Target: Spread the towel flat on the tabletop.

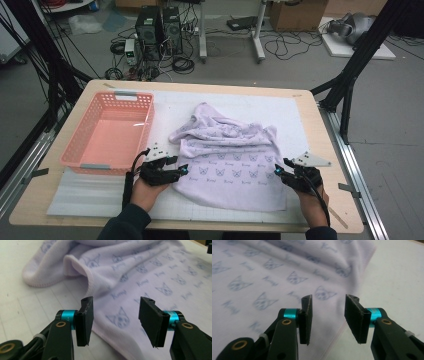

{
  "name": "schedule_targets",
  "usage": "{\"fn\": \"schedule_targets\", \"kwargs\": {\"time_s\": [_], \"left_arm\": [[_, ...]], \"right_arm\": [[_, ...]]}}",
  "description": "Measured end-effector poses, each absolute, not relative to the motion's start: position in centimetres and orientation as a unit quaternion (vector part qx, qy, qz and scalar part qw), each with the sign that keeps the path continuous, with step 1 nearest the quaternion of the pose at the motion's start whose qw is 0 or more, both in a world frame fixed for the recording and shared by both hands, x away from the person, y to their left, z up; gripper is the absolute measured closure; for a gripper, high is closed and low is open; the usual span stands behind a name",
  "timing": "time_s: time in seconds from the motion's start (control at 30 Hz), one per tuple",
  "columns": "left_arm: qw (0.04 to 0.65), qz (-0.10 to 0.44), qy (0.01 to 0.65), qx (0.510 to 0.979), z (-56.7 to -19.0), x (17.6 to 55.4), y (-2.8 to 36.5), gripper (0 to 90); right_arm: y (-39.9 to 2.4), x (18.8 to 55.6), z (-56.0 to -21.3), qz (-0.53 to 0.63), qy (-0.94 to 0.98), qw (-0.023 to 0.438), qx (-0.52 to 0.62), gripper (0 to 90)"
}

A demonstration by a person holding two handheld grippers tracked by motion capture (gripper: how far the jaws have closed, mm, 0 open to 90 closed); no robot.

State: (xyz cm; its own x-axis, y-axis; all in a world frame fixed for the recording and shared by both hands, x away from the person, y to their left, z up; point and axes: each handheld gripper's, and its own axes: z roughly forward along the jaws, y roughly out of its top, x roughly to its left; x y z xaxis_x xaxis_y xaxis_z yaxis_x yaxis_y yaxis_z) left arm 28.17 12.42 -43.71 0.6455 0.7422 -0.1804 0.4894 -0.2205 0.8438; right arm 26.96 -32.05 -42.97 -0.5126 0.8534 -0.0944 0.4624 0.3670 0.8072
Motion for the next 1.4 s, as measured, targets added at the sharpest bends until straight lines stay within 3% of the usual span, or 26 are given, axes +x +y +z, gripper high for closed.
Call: {"fn": "schedule_targets", "kwargs": {"time_s": [0.2, 0.37, 0.6, 0.7, 0.77, 0.93, 1.13, 1.4], "left_arm": [[0.496, 0.119, 0.385, 0.769, -43.6, 25.6, 14.6, 48.4], [0.484, 0.097, 0.386, 0.78, -44.4, 24.9, 15.3, 59.3], [0.452, 0.096, 0.368, 0.807, -45.0, 26.3, 12.4, 71.7], [0.436, 0.11, 0.365, 0.815, -45.0, 26.9, 10.5, 84.6], [0.428, 0.124, 0.369, 0.816, -44.7, 27.3, 9.5, 87.0], [0.417, 0.147, 0.379, 0.813, -44.8, 28.6, 7.6, 85.4], [0.434, 0.129, 0.4, 0.797, -44.8, 28.0, 8.8, 58.5], [0.458, 0.115, 0.381, 0.795, -44.7, 26.4, 11.8, 56.8]], "right_arm": [[-32.4, 25.0, -43.2, 0.376, 0.785, 0.261, 0.418, 57.1], [-32.3, 24.5, -43.2, 0.383, 0.78, 0.261, 0.42, 56.0], [-31.5, 24.3, -43.2, 0.385, 0.787, 0.258, 0.408, 55.9], [-31.5, 24.3, -43.2, 0.388, 0.787, 0.256, 0.407, 55.8], [-31.7, 24.3, -43.2, 0.387, 0.786, 0.259, 0.407, 55.4], [-32.1, 24.4, -43.5, 0.386, 0.784, 0.256, 0.413, 55.3], [-32.1, 24.1, -43.6, 0.384, 0.786, 0.255, 0.412, 55.3], [-32.0, 24.0, -43.5, 0.384, 0.785, 0.257, 0.413, 55.2]]}}
